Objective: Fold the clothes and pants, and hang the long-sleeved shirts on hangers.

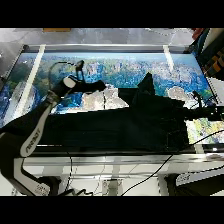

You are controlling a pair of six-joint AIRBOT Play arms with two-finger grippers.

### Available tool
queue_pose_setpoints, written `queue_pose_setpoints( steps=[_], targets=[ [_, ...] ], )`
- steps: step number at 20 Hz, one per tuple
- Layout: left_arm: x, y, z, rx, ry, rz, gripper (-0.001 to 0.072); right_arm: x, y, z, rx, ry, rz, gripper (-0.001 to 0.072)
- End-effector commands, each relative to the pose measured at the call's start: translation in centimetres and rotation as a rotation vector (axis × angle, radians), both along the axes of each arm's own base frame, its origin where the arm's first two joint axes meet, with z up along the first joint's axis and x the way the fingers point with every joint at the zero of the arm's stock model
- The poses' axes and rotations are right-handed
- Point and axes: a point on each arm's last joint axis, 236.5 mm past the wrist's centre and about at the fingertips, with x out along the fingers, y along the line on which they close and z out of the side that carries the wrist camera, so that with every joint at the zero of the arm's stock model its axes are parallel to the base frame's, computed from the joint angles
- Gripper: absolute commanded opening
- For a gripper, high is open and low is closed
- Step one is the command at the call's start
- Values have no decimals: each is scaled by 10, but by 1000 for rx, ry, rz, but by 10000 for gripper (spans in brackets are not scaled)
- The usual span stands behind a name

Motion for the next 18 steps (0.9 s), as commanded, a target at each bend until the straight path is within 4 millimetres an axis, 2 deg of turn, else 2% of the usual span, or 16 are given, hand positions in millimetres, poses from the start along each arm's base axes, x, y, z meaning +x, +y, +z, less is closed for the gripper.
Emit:
queue_pose_setpoints(
  steps=[1, 3, 4, 5, 8, 10, 15, 18],
  targets=[
    [-12, -65, -16, -76, 49, -73, 713, 4, -2, 5, -14, -18, 1, 44],
    [-6, -89, -24, -81, 28, -75, 690, 4, -2, 5, -14, -18, 1, 44],
    [-5, -99, -29, -90, 40, -78, 623, 4, -2, 5, -14, -18, 1, 44],
    [-5, -108, -34, -93, 41, -89, 606, 4, -2, 5, -14, -18, 2, 44],
    [-7, -132, -39, -132, 60, -113, 606, 4, -2, 5, -14, -18, 1, 44],
    [-7, -133, -50, -108, 60, -122, 606, 4, -2, 5, -14, -18, 1, 44],
    [0, -117, -69, -78, 97, -90, 606, 4, -2, 5, -14, -18, 1, 44],
    [-4, -121, -80, -73, 113, -95, 606, 4, -2, 5, -14, -18, 1, 44]
  ],
)
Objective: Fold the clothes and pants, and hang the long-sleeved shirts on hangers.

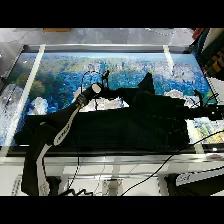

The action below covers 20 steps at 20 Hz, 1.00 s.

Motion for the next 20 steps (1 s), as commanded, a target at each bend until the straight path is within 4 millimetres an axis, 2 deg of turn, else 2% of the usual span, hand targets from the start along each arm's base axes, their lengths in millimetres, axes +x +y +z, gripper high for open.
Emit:
queue_pose_setpoints(
  steps=[1, 2, 3, 5, 6, 8, 10, 11, 12, 13, 14, 17, 20],
  targets=[
    [-2, -3, -14, 6, 23, 2, 606, 0, 0, 0, 0, -1, 1, 44],
    [-2, -5, -17, 0, 31, 9, 604, 0, 0, 0, 0, -1, 1, 45],
    [0, -6, -18, -16, 38, 25, 566, 0, 0, 0, 0, -1, 1, 44],
    [12, -8, -14, -73, 37, 93, 536, 0, 0, 0, -1, -1, 1, 44],
    [20, -7, -10, -102, 32, 134, 477, 0, 0, 0, -1, -1, 1, 44],
    [25, -8, -8, -122, 27, 165, 469, 0, 0, 0, -1, -1, 0, 44],
    [23, -12, -8, -128, 31, 161, 467, 1, 0, 0, -3, -2, 0, 44],
    [21, -15, -6, -143, 40, 164, 379, 1, 0, 0, -4, -3, -1, 44],
    [21, -18, -4, -158, 48, 169, 201, 1, 0, 0, -4, -3, -1, 44],
    [21, -19, -2, -172, 54, 176, 74, 1, 0, 0, -4, -3, -1, 44],
    [21, -20, 0, -185, 62, 182, 26, 1, -1, 0, -5, -2, -1, 44],
    [27, -15, 7, -205, 62, 198, 27, 0, -1, -1, -6, -1, 0, 44],
    [47, 6, 34, -221, 7, 224, 27, 1, -1, -1, -9, -2, -2, 44]
  ],
)
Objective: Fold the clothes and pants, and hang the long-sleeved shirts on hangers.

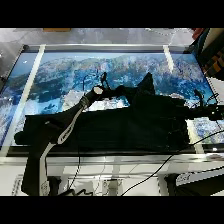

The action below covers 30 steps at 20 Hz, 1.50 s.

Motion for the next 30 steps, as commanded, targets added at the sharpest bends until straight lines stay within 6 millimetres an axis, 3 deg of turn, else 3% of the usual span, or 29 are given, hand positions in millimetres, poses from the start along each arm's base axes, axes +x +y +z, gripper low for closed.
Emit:
queue_pose_setpoints(
  steps=[1, 3, 6, 9, 11, 15, 18, 21, 24, 27, 28, 30],
  targets=[
    [22, 26, 36, -5, -85, 29, 26, 2, -2, 1, -7, -6, -3, 44],
    [36, 52, 75, 31, -212, 18, 27, 9, -9, 4, -26, -29, -20, 44],
    [59, 113, 155, 92, -425, 57, 26, 22, -19, 17, -41, -62, -48, 44],
    [72, 191, 232, 137, -574, 161, 26, 36, -28, 31, -62, -89, -79, 44],
    [73, 245, 269, 214, -652, 229, 25, 46, -36, 39, -82, -107, -108, 44],
    [67, 344, 308, 430, -744, 331, 26, 65, -54, 49, -124, -133, -199, 44],
    [59, 393, 324, 468, -748, 396, 26, 79, -69, 54, -159, -157, -288, 44],
    [48, 417, 303, 499, -672, 344, 26, 81, -72, 54, -170, -166, -297, 44],
    [16, 438, 228, 686, -457, 125, 26, 79, -69, 54, -163, -159, -287, 44],
    [-36, 499, 144, 991, -135, -77, 26, 76, -67, 54, -156, -150, -276, 44],
    [-49, 515, 128, 1049, -54, -116, 27, 75, -66, 54, -153, -147, -272, 44],
    [-60, 524, 102, 1069, 38, -167, 26, 70, -60, 54, -135, -133, -249, 44]
  ],
)
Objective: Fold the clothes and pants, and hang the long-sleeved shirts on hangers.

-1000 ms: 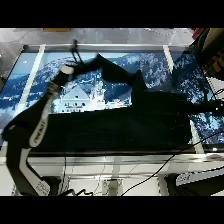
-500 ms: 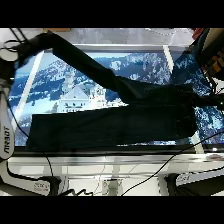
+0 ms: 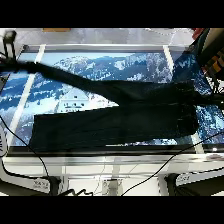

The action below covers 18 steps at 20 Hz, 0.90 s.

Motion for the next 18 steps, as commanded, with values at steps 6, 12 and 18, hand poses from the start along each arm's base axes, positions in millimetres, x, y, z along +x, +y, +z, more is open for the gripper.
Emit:
queue_pose_setpoints(
  steps=[6, 12, 18],
  targets=[
    [-43, 43, -127, 119, 411, -8, 27, -6, 5, 0, 14, 19, 24, 44],
    [-78, 67, -155, 189, 602, 59, 688, -6, 5, 0, 10, 20, 23, 44],
    [-82, 69, -154, 111, 607, 133, 597, -5, 2, -2, -3, 19, 18, 44]
  ],
)
